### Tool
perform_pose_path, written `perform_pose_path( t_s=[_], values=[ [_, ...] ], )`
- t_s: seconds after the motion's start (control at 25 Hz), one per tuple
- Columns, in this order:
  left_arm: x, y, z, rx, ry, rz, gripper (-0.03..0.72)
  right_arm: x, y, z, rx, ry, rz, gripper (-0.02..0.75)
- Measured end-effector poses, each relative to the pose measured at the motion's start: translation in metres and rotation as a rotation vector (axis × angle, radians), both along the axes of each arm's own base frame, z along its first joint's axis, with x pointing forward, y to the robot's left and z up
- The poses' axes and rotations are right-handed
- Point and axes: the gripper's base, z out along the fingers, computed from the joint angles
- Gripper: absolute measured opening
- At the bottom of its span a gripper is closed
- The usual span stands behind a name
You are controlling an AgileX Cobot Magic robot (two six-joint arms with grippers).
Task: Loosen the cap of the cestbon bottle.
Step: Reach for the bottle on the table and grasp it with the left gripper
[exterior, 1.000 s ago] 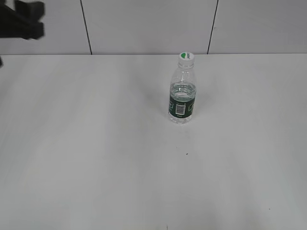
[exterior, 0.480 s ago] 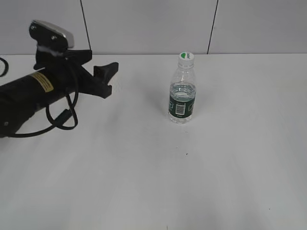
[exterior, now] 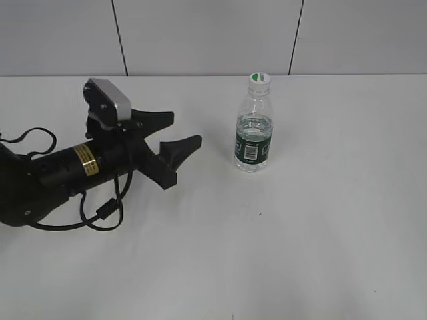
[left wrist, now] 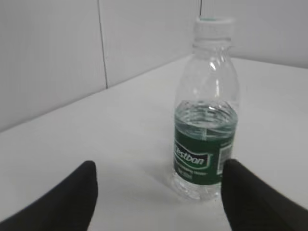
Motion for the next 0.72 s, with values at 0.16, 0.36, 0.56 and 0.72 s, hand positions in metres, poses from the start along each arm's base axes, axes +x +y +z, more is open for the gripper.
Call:
perform_pose_path(
  t_s=[0.16, 0.36, 0.56, 0.72],
  values=[
    [-0.007, -0.012, -0.009, 0.008, 0.024, -0.044, 0.497, 0.000, 0.000, 0.000, 0.000, 0.000, 0.000, 0.588],
    [-0.013, -0.023, -0.009, -0.004, 0.025, -0.055, 0.508, 0.000, 0.000, 0.000, 0.000, 0.000, 0.000, 0.588],
    [-0.013, -0.023, -0.008, -0.008, 0.028, -0.048, 0.494, 0.000, 0.000, 0.000, 0.000, 0.000, 0.000, 0.588],
    [-0.014, -0.025, -0.015, 0.000, 0.043, -0.064, 0.492, 0.000, 0.000, 0.000, 0.000, 0.000, 0.000, 0.588]
  ],
)
